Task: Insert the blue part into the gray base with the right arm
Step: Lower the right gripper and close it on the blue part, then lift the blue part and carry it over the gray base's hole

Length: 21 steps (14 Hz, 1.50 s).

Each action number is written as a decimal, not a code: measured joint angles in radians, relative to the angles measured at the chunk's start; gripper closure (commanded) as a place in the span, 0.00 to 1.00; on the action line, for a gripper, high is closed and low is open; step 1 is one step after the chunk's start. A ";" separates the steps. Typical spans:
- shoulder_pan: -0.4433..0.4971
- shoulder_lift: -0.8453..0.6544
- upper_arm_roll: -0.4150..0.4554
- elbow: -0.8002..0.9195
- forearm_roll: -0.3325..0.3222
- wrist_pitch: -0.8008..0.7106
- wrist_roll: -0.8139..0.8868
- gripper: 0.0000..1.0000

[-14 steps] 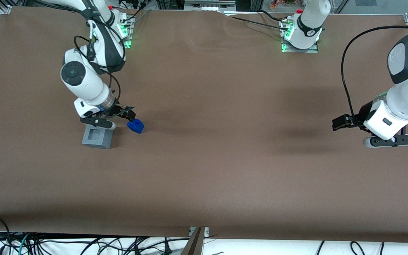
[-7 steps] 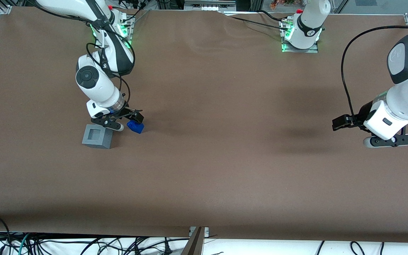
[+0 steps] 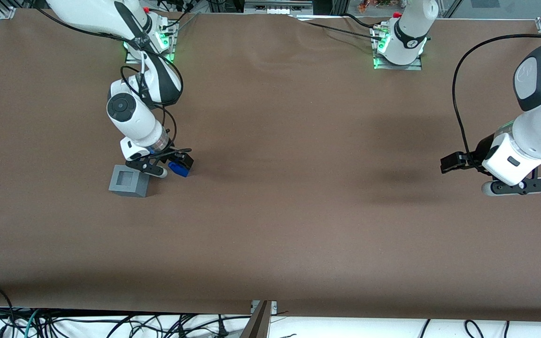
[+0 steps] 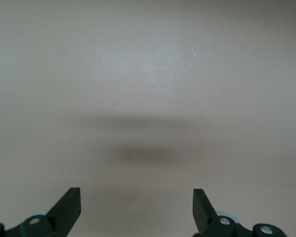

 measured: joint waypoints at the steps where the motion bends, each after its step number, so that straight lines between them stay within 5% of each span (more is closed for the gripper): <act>1: 0.000 0.004 0.000 0.000 0.000 0.003 0.000 0.05; 5: 0.000 0.009 0.000 0.000 0.000 0.005 0.000 0.57; 7: 0.000 0.010 0.000 0.000 0.000 0.005 0.000 0.95; 8: 0.000 0.010 0.000 -0.001 0.000 0.005 -0.001 1.00; 12: 0.000 -0.011 0.000 0.012 -0.002 -0.036 -0.018 1.00; 15: 0.000 -0.094 -0.018 0.120 -0.005 -0.338 -0.107 1.00; 18: -0.002 -0.146 -0.117 0.259 -0.004 -0.558 -0.290 1.00; 21: -0.012 -0.127 -0.229 0.293 0.006 -0.577 -0.490 1.00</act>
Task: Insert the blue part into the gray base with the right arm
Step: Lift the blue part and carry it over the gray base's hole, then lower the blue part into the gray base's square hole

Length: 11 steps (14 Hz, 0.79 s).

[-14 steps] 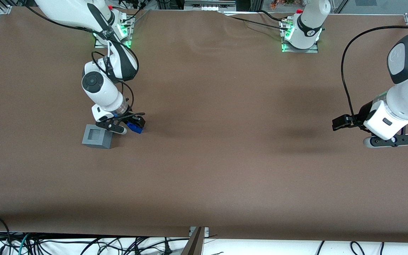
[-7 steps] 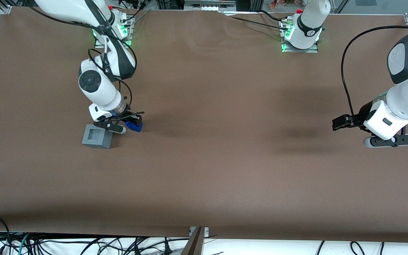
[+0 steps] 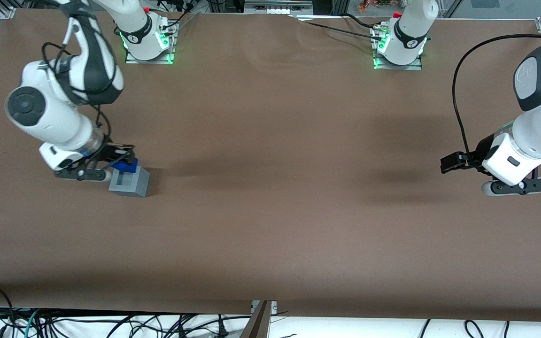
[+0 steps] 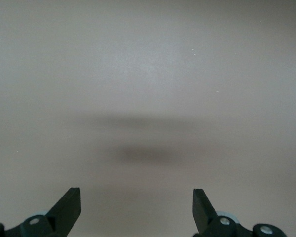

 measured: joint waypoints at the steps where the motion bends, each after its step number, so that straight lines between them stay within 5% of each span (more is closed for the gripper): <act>1: -0.004 0.018 -0.026 0.000 0.014 0.008 -0.058 1.00; 4: -0.014 0.083 -0.059 0.002 0.077 0.076 -0.164 1.00; 11: -0.015 0.110 -0.059 0.009 0.107 0.136 -0.176 1.00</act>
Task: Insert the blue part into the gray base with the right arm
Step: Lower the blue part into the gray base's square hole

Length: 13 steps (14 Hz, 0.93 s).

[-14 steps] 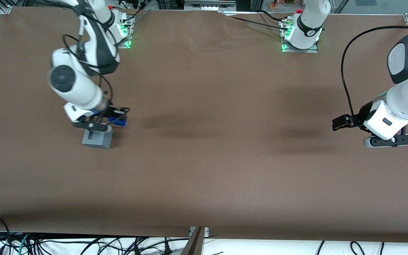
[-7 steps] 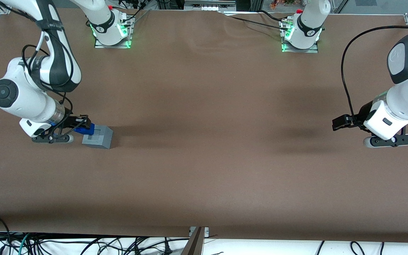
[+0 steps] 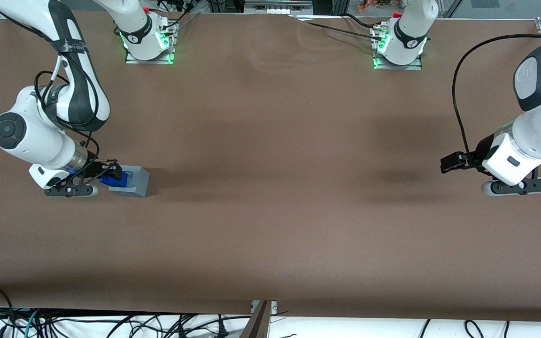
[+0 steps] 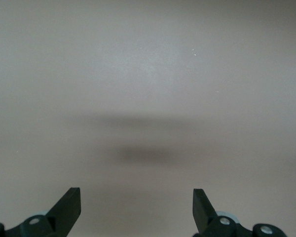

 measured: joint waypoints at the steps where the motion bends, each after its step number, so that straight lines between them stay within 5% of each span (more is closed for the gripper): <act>1: 0.000 0.003 0.000 0.000 0.004 0.000 0.000 1.00; 13: 0.000 0.025 0.000 -0.004 0.009 0.001 0.000 1.00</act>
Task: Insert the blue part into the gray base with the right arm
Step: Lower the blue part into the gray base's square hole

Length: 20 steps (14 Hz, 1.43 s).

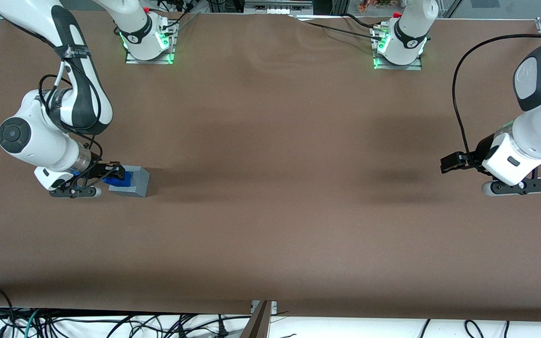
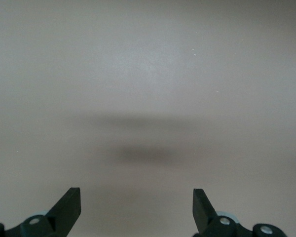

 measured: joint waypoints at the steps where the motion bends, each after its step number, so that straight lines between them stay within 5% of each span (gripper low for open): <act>1: 0.000 0.001 0.000 0.000 0.001 0.001 0.000 1.00; 20: 0.000 0.000 0.001 -0.014 0.008 -0.014 0.074 1.00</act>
